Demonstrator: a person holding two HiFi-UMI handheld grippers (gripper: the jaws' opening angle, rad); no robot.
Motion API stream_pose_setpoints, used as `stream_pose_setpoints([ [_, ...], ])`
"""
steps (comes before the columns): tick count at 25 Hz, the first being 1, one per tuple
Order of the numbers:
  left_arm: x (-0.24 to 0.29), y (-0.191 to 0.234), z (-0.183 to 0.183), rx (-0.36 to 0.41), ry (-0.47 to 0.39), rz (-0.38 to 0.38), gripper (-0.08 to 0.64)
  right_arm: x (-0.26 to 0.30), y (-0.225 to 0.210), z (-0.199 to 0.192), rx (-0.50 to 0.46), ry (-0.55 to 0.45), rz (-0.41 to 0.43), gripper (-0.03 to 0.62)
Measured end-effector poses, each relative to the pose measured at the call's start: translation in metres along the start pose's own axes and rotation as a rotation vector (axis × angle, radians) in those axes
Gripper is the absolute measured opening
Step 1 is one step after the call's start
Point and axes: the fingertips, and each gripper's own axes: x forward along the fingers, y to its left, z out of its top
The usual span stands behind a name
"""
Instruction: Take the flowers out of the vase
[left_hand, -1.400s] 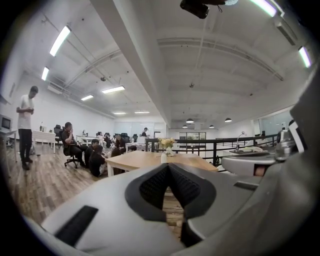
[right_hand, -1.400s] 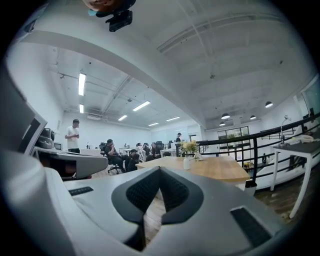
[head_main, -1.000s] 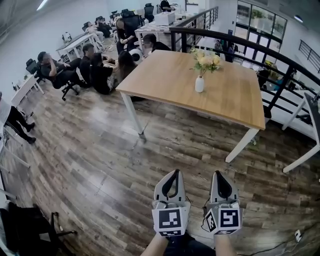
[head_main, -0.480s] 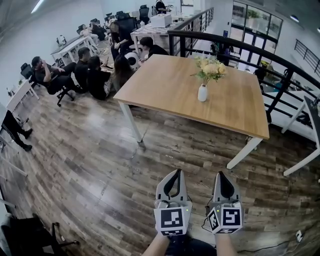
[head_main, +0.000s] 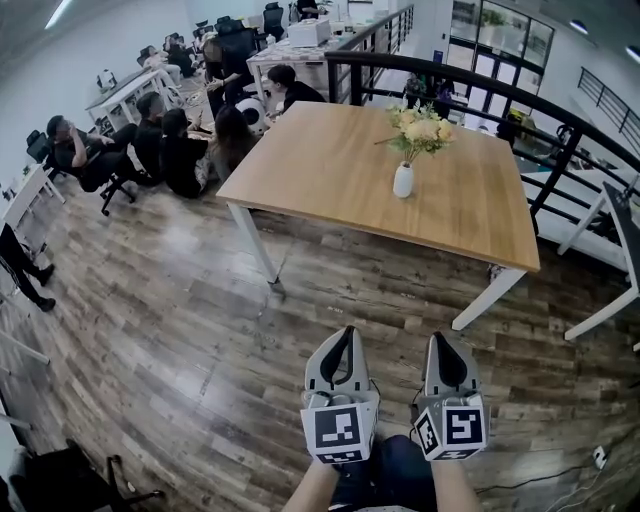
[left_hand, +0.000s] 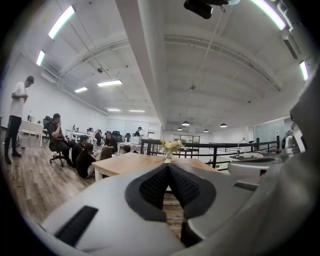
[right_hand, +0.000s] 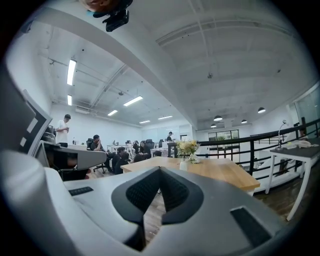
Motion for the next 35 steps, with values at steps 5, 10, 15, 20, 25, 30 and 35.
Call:
stream_pose_setpoints([
  [5,0.013,-0.001,-0.007,-0.010,0.022,-0.010,0.025,0.011,-0.007,-0.001,0.004,0.011,-0.009,-0.008],
  [10,0.030,0.003,-0.009,-0.009,0.027,0.000,0.025,0.031,-0.013,-0.005,0.010,0.023,0.002,-0.008],
  [15,0.060,0.006,-0.011,-0.001,0.036,0.016,0.025,0.064,-0.024,-0.002,0.018,0.023,0.025,-0.008],
  [20,0.100,0.000,-0.003,0.007,0.027,0.026,0.025,0.101,-0.049,0.006,0.019,0.014,0.038,-0.008],
  [25,0.137,-0.005,0.000,0.010,0.027,0.044,0.025,0.132,-0.075,0.010,0.031,0.005,0.051,-0.008],
  [30,0.172,-0.018,0.004,0.021,0.033,0.055,0.025,0.160,-0.104,0.012,0.048,0.011,0.057,-0.008],
  [35,0.200,-0.030,0.008,0.048,0.037,0.056,0.025,0.183,-0.126,0.012,0.071,0.016,0.068,-0.008],
])
